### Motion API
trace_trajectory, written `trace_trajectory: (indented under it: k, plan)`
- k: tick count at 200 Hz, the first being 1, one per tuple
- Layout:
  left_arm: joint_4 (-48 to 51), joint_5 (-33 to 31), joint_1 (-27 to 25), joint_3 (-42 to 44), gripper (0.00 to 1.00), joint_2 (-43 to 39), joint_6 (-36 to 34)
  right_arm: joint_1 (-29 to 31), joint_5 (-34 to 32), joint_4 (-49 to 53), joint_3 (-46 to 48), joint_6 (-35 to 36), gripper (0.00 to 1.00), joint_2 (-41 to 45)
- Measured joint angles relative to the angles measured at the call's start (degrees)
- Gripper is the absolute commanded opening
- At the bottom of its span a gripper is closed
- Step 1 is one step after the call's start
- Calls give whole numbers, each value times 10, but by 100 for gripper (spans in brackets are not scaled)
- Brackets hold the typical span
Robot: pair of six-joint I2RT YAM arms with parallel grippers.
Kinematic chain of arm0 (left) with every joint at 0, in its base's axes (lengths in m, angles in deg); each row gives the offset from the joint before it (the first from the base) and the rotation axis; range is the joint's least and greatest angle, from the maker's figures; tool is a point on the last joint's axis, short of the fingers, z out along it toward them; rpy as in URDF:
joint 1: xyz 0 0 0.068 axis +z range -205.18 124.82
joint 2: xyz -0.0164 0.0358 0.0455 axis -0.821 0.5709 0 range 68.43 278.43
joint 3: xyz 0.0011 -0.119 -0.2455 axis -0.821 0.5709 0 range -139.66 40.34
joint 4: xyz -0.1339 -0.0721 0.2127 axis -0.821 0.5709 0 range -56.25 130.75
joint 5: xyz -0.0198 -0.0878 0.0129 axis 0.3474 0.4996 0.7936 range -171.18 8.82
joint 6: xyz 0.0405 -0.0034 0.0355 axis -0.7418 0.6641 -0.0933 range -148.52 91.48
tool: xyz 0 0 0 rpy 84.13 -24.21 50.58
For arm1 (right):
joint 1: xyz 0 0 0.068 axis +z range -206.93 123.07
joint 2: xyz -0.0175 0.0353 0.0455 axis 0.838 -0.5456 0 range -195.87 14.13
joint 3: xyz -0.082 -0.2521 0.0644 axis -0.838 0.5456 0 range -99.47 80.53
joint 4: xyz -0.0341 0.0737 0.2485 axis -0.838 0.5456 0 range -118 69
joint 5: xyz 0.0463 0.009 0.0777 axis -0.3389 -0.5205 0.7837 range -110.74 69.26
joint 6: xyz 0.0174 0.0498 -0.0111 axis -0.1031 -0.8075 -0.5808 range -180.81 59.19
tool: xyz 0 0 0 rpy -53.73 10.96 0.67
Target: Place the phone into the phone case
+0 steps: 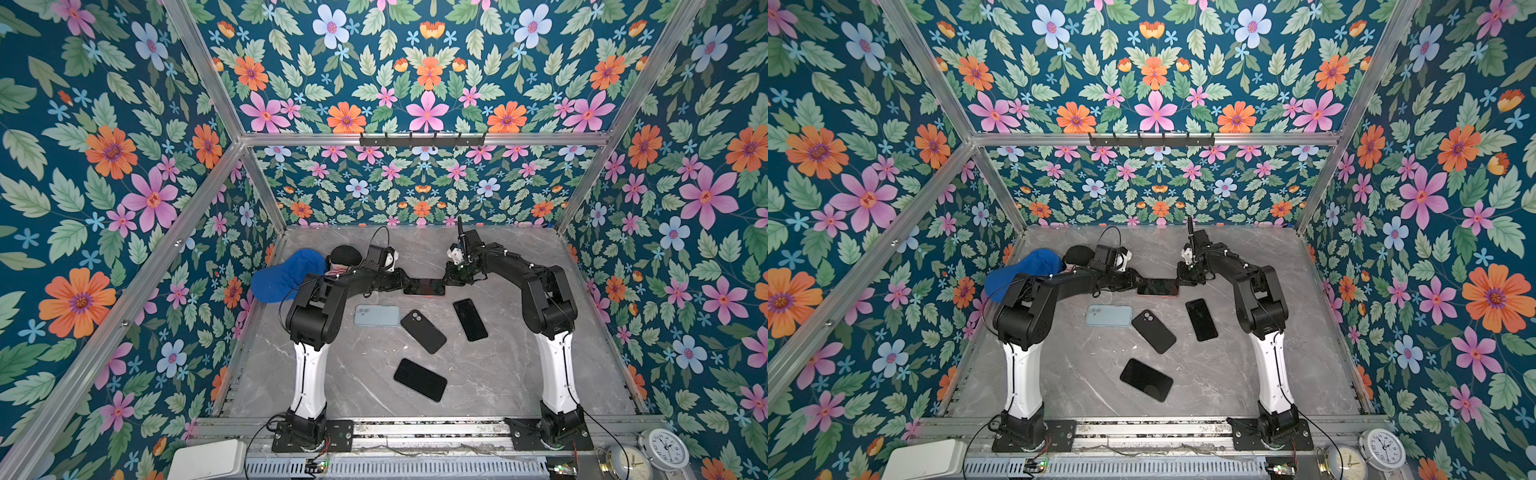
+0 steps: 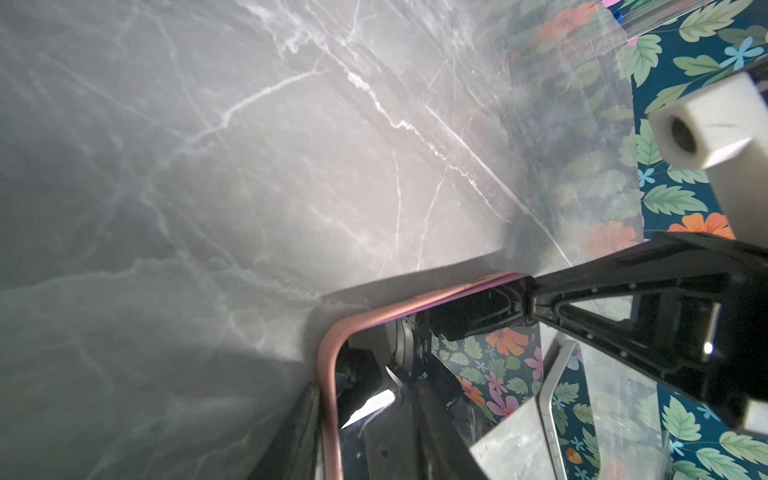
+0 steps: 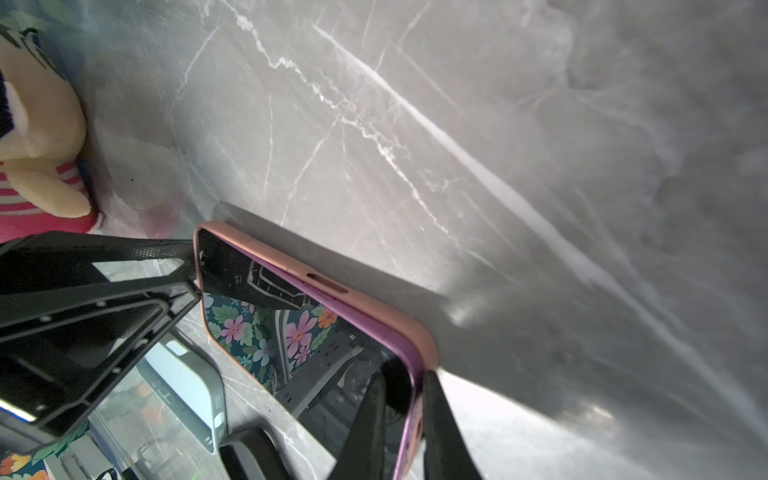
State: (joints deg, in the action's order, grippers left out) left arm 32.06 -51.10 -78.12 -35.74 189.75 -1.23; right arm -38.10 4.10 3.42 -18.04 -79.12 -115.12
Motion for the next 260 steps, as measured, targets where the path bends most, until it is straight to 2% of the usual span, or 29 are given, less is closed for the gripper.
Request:
trace_trajectory:
  k: [17,51,91,136,186,225,260]
  plan:
    - [-2,-1,0,4,40,-3,0,0,-4,-3,5,-1,12,5]
    - [-5,-5,-1,28,42,-21,0,5,-19,7,15,-1,23,23]
    - [-3,-5,-3,63,43,-45,-1,11,-57,35,36,-29,28,66]
    - [-18,-2,-3,94,43,-63,0,41,-85,35,77,-73,25,93]
    - [-26,-1,-3,102,41,-66,5,54,-100,30,86,-113,20,85]
    - [-25,1,-3,99,40,-64,5,54,-100,28,85,-119,14,83]
    - [-25,2,-3,99,40,-63,5,54,-103,27,82,-121,14,83]
